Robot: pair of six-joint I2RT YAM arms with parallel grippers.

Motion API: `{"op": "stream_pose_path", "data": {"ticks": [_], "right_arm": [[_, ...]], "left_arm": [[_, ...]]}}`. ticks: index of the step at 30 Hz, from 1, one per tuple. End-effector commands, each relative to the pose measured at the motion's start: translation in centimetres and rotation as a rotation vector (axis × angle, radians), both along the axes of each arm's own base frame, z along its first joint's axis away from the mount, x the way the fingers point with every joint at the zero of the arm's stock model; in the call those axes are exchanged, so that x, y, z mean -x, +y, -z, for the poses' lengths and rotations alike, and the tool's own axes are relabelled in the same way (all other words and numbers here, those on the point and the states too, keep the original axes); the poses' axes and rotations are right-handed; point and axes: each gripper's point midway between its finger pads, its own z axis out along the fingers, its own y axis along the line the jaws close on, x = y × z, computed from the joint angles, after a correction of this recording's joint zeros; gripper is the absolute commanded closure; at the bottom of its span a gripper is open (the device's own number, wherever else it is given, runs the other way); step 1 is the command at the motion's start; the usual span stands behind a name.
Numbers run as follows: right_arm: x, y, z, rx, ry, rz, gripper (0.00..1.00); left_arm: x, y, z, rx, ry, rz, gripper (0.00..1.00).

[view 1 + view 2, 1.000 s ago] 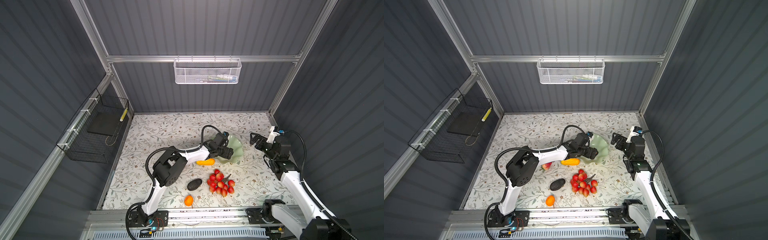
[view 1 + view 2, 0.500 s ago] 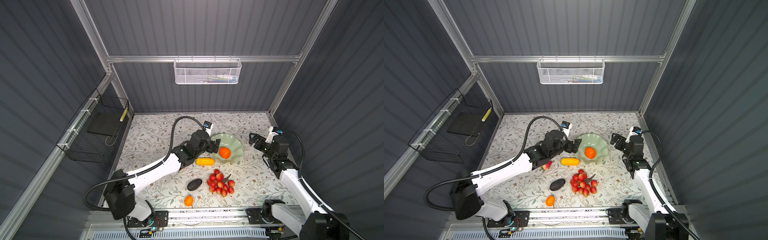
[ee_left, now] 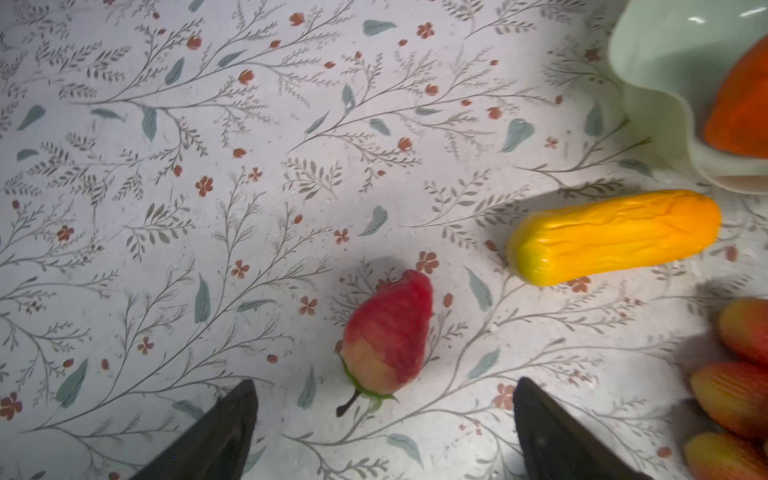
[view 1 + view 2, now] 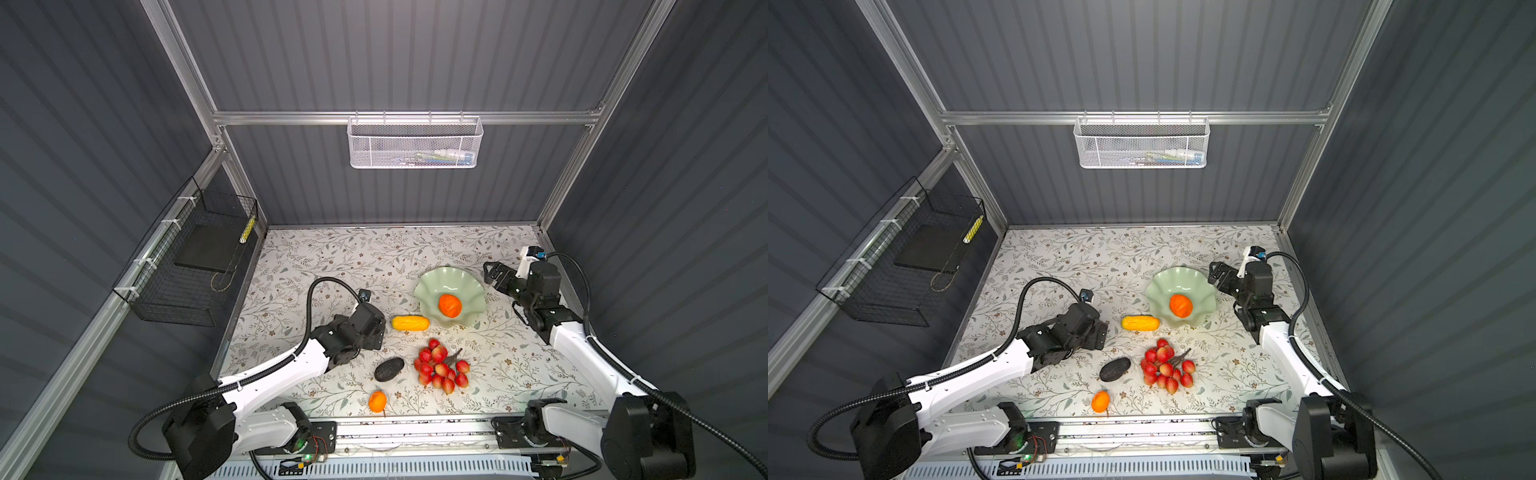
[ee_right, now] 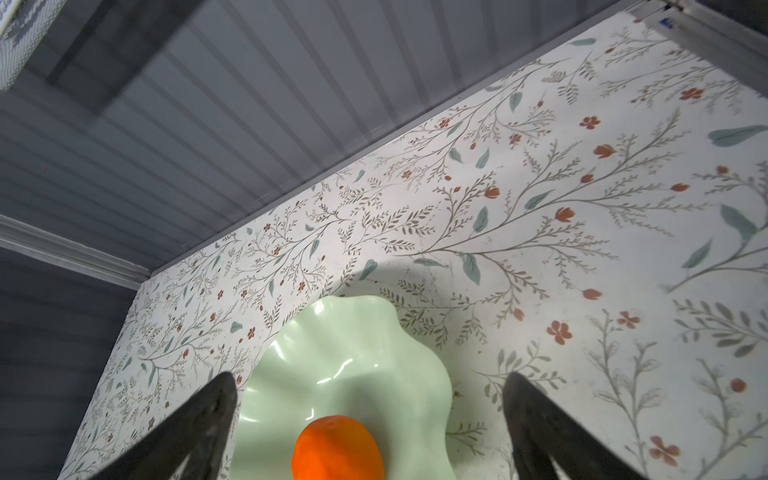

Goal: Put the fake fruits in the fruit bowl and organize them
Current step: 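Move the left gripper to the red-yellow peach and grasp it, then carry the peach with the left gripper into the bowl beside the orange and release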

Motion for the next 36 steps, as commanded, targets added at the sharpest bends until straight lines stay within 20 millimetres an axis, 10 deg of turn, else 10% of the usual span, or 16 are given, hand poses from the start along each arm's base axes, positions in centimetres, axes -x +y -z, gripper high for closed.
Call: {"op": "stream_pose_path", "data": {"ticks": [1,15,25,30,36], "right_arm": [[-0.5,0.5,-1.6,-0.01,-0.041,-0.009,0.01],[0.8,0.0,-1.9,0.011,-0.062,0.003,0.01],[-0.1,0.3,-1.4,-0.01,-0.045,-0.003,0.01],[-0.6,0.6,-1.3,-0.014,-0.04,-0.012,0.01],[-1.0,0.8,-1.5,-0.037,-0.043,-0.018,0.01]], "left_arm": [[-0.3,0.3,0.8,0.049,0.027,-0.023,0.04],[-2.3,-1.1,6.4,0.059,0.172,-0.008,0.09],[-2.8,-1.7,6.4,0.053,0.182,0.03,0.45],[-3.0,-2.1,3.1,0.066,0.132,0.074,0.56],[-4.9,-6.0,-6.7,0.227,-0.053,0.229,0.59]]}}
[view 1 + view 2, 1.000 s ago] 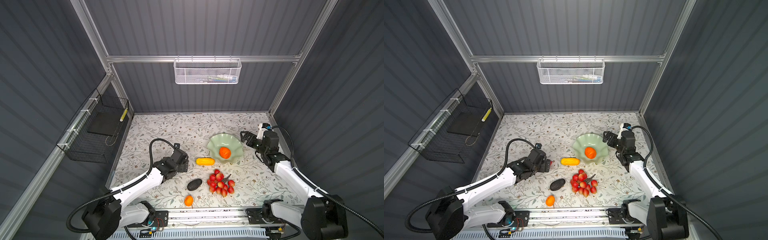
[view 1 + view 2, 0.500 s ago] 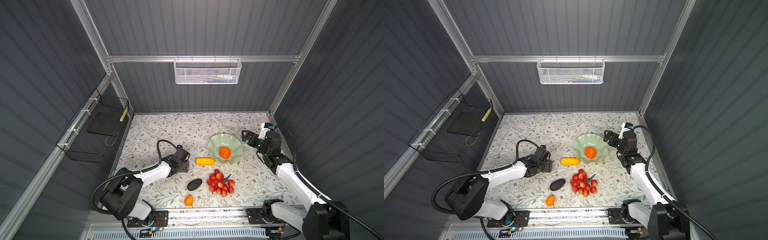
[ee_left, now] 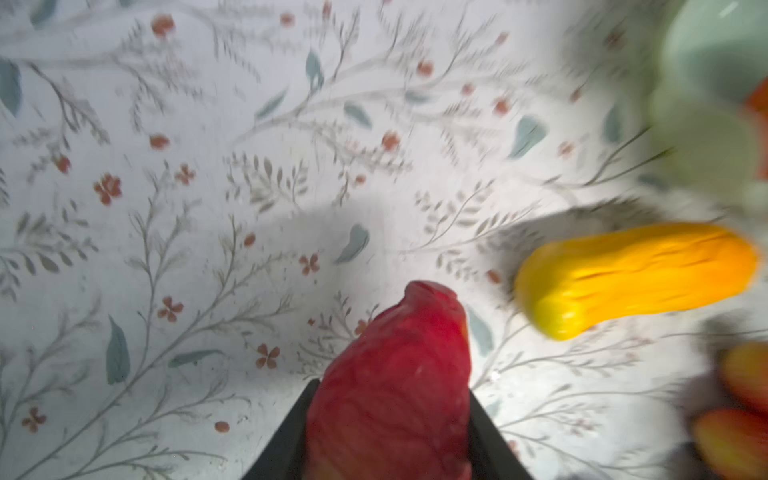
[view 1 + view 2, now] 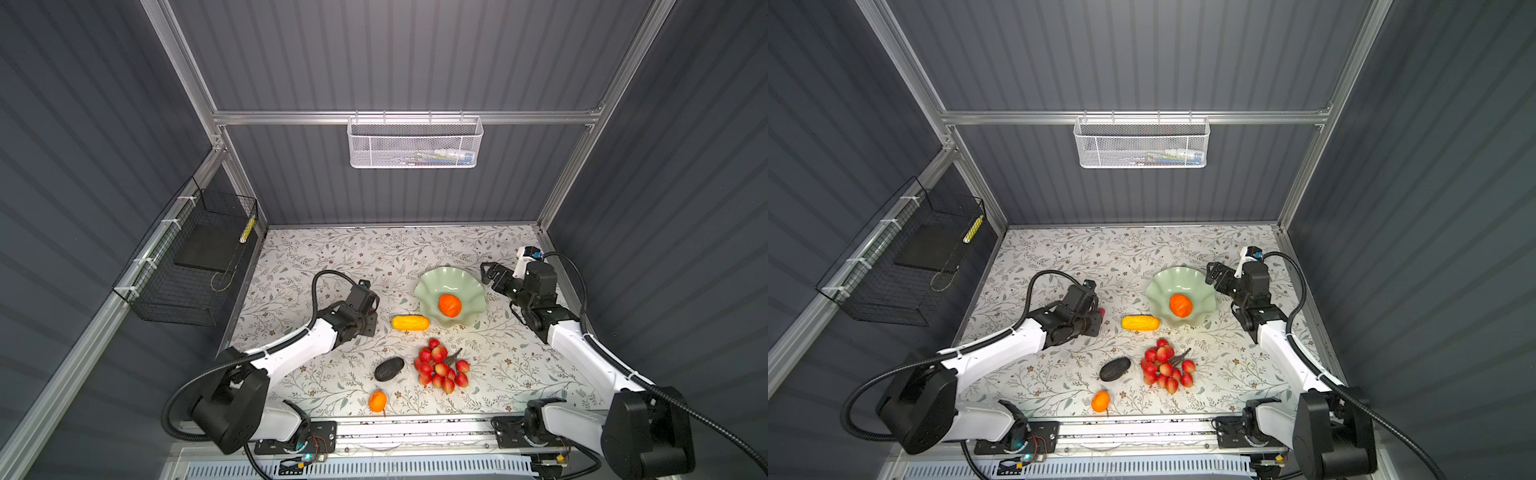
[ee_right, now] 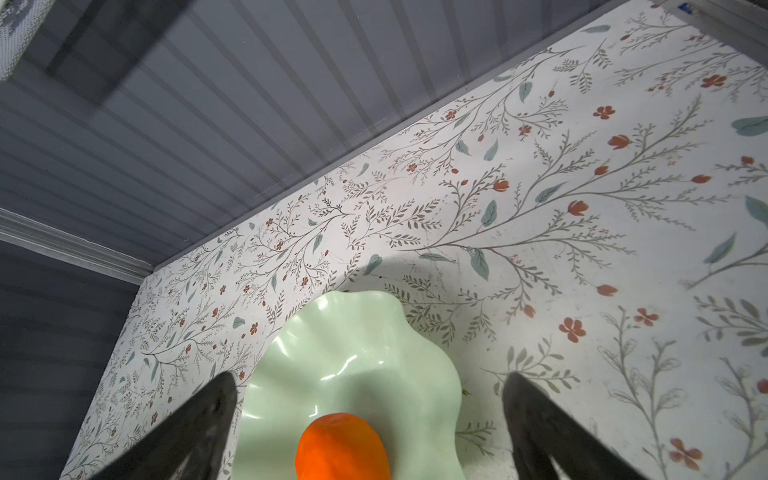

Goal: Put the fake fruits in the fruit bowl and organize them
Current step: 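Carry the peach with the left gripper into the bowl beside the orange and release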

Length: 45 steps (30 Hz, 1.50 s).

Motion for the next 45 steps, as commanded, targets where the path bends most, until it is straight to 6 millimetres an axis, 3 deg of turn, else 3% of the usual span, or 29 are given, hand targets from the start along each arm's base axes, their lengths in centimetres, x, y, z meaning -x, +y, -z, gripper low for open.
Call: {"op": "stream_pose_path", "data": {"ticks": [1,4,6,10,15,20,25,31,34,38,42,45], "right_arm": [[-0.8,0.6,-1.9,-0.023,-0.044,-0.019,0.01],[-0.8,0.5,-1.8,-0.026,-0.043,-0.012,0.01],[-0.6,0.4,-2.0,-0.029,-0.047,-0.009,0.01],[0.1,0.1,-2.2,-0.008,-0.045,-0.004,0.01],[1.4,-0.7,-2.7,0.026,-0.067,0.024,0.01],[2.2,-1.1,-3.0,0.06,-0.074,0.031,0.01],[2.4,-1.4,-3.4,0.079,-0.085,0.039,0.01],[2.3,-1.4,-3.4,0.094,-0.079,0.037,0.01],[2.1,-1.4,-3.3,0.101,-0.072,0.034,0.01],[2.0,-1.3,-3.5,0.121,-0.077,0.015,0.01],[2.1,-0.1,-4.2,0.141,-0.08,-0.056,0.01],[2.3,1.7,-4.4,0.192,-0.085,-0.129,0.01]], "left_arm": [[-1.3,-3.1,-5.9,0.114,-0.113,0.119,0.59],[-2.6,-6.4,-7.6,0.168,-0.143,0.201,0.59],[-3.3,-8.9,-7.7,0.156,-0.15,0.253,0.59],[-4.6,-14.1,-6.3,0.107,-0.143,0.349,0.59],[-6.9,-18.7,-4.5,0.115,-0.117,0.402,0.58],[-8.5,-21.0,-1.4,0.116,-0.064,0.403,0.58],[-9.3,-21.6,1.7,0.091,-0.006,0.367,0.53],[-9.3,-22.1,3.2,0.113,0.037,0.348,0.39],[-9.2,-22.4,2.5,0.143,0.034,0.35,0.32],[-9.6,-22.7,0.0,0.183,-0.034,0.364,0.28],[-10.6,-21.7,-5.1,0.198,-0.166,0.333,0.24],[-11.7,-19.1,-9.3,0.246,-0.283,0.251,0.17]]}}
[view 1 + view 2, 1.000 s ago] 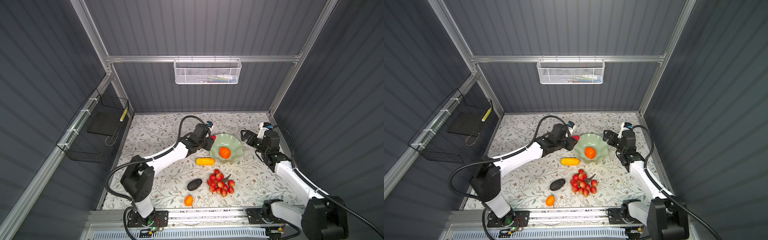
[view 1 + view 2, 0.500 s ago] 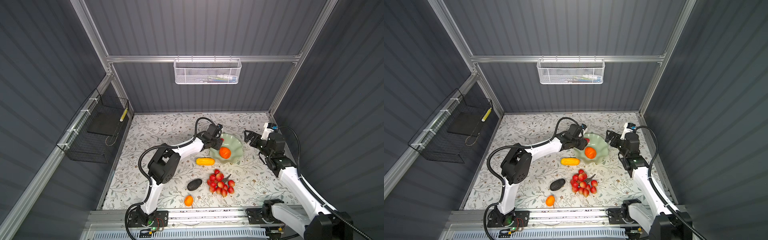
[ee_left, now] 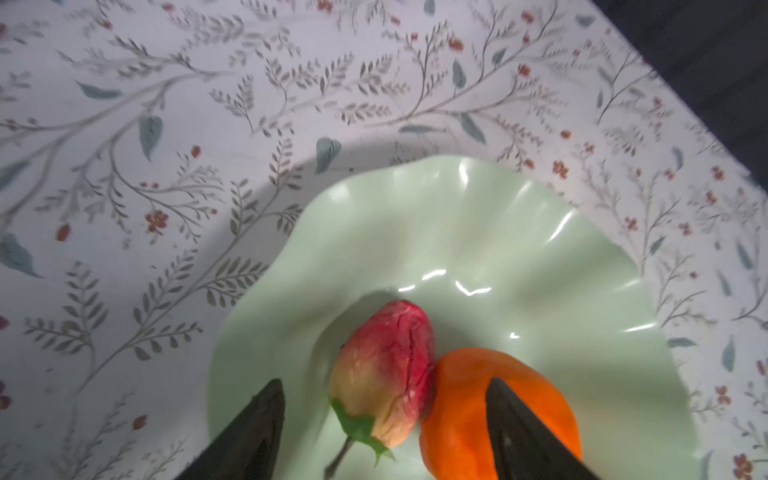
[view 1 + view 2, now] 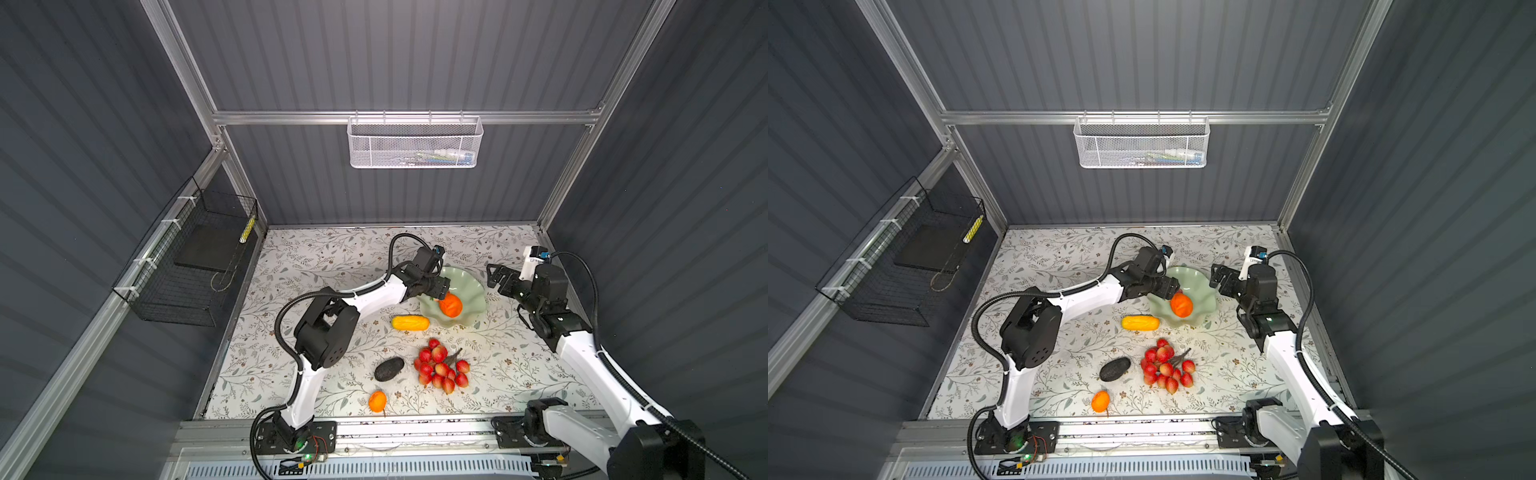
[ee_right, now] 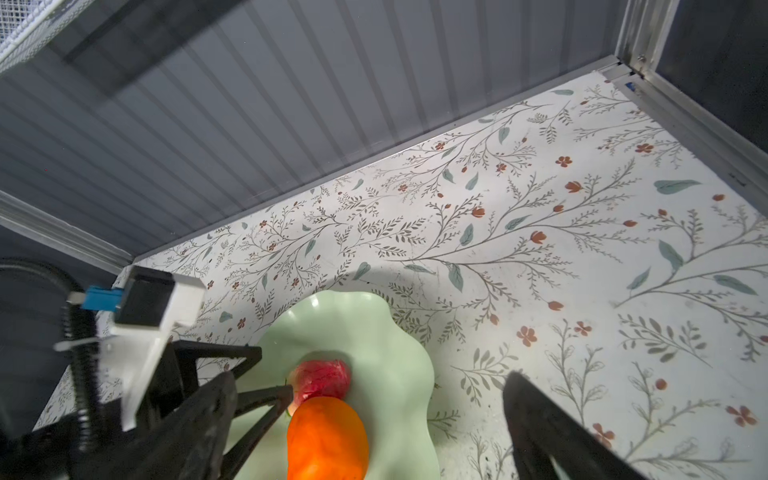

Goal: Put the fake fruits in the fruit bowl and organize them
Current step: 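Carry the peach with the left gripper into the bowl beside the orange and release, then reach the right gripper to the dark avocado and grasp it while the left arm withdraws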

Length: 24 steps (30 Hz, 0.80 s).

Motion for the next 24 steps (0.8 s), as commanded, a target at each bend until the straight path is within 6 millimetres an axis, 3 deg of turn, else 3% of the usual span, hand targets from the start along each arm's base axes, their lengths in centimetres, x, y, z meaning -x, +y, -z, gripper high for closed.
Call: {"op": "stream_pose_path", "data": {"ticks": [1,3,4,6,9,14,18,24], "right_arm": [[0.2,2.8,-1.2,0.076,-0.018,-0.12,0.01],[0.5,4.9,-1.0,0.12,-0.009,-0.194,0.01],[0.8,6.3,-0.8,0.143,-0.005,-0.245,0.01],[1.8,9.2,-0.6,0.181,-0.002,-0.363,0.01],[4.3,14.4,1.2,0.236,0.015,-0.609,0.01],[10.4,21.5,4.5,0.391,-0.022,-0.953,0.01],[14.2,24.3,7.6,0.461,0.011,-1.145,0.01],[19.2,26.8,10.9,0.581,0.066,-1.365,0.01]], "left_arm": [[-2.3,3.3,-9.1,0.138,-0.198,-0.125,0.15],[-2.9,6.4,-11.5,0.178,-0.25,-0.21,0.12],[-2.8,8.5,-11.0,0.168,-0.258,-0.265,0.1],[-2.8,12.1,-12.3,0.17,-0.31,-0.367,0.06],[-2.2,17.6,-13.2,0.16,-0.384,-0.52,0.01],[-1.6,26.6,-10.1,0.195,-0.291,-0.727,0.0],[-1.3,31.1,-7.1,0.256,-0.185,-0.821,0.0],[-0.4,34.4,-4.7,0.253,-0.116,-0.898,0.0]]}}
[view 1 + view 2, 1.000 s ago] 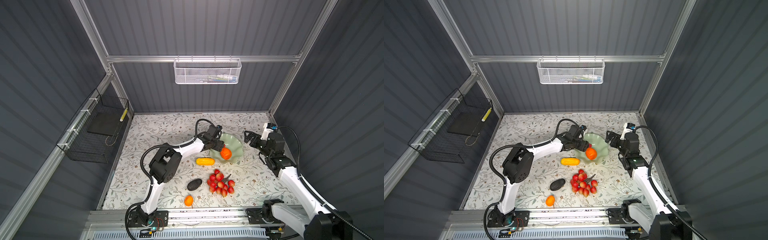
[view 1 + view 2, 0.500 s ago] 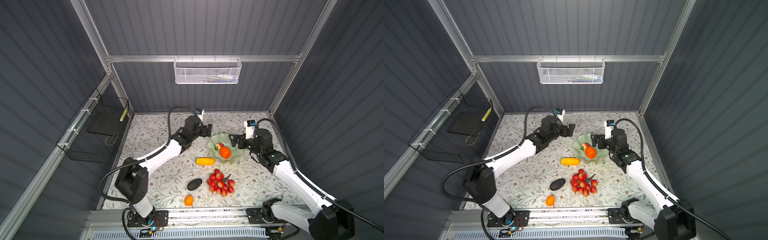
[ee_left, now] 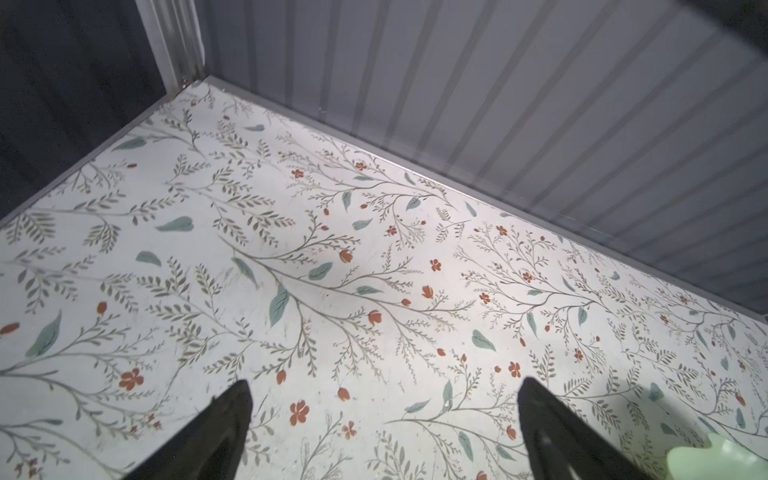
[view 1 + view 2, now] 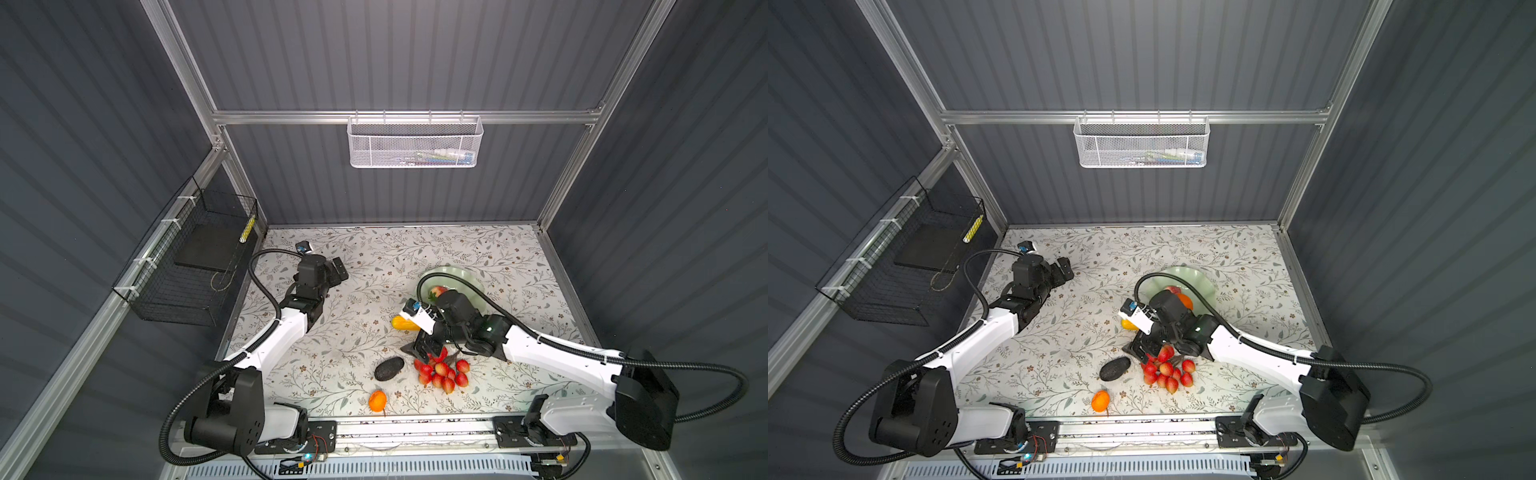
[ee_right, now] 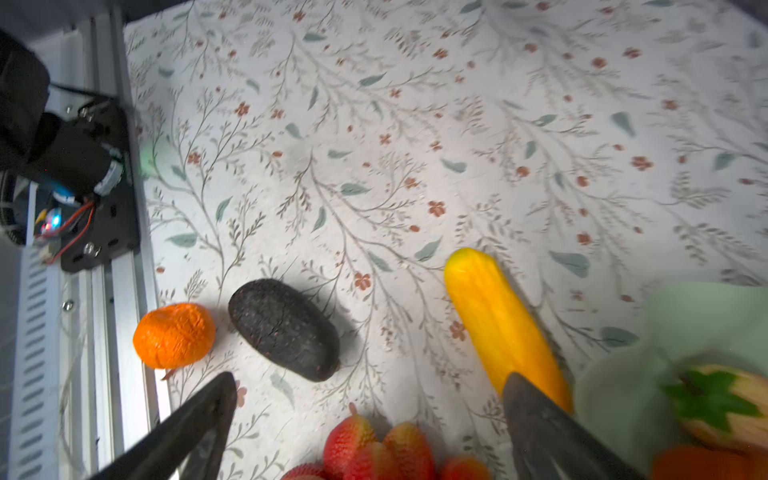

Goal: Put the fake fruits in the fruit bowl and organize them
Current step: 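Reach the right gripper to the dark avocado and grasp it while the left arm withdraws, then carry the avocado with the right gripper into the bowl and release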

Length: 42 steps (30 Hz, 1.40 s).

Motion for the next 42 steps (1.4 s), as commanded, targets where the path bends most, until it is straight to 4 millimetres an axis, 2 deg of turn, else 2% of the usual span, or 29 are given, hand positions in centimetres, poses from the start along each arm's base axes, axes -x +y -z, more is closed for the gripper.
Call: {"op": "stream_pose_path", "data": {"ticks": [1,8,13,26,30,32,36,38,42], "right_arm": [[2.4,0.6,1.8,0.105,-0.011,-0.129,0.01],[3.7,2.4,4.9,0.235,-0.028,-0.224,0.02],[3.8,3.5,6.7,0.281,-0.01,-0.263,0.06],[2.8,5.5,8.9,0.317,-0.022,-0.298,0.23],[2.1,5.8,9.1,0.331,-0.035,-0.273,0.35],[1.9,5.9,9.0,0.329,-0.044,-0.263,0.44],[1.5,6.5,7.4,0.271,-0.066,-0.236,0.56],[0.9,6.8,5.8,0.239,-0.073,-0.199,0.61],[-1.3,6.2,0.9,0.124,-0.078,-0.073,0.68]], "left_arm": [[0.7,0.6,0.2,0.077,0.013,-0.007,0.0],[1.5,2.7,1.2,0.122,0.036,-0.051,0.0],[1.9,3.2,1.6,0.136,0.051,-0.058,0.0],[2.2,3.6,2.0,0.14,0.064,-0.066,0.0],[2.4,3.6,2.0,0.148,0.067,-0.069,0.0],[2.4,3.6,2.0,0.15,0.067,-0.067,0.0],[2.5,3.6,2.1,0.15,0.072,-0.068,0.0],[2.6,3.6,2.0,0.151,0.07,-0.069,0.0],[2.5,3.8,1.9,0.143,0.066,-0.076,0.0]]}}
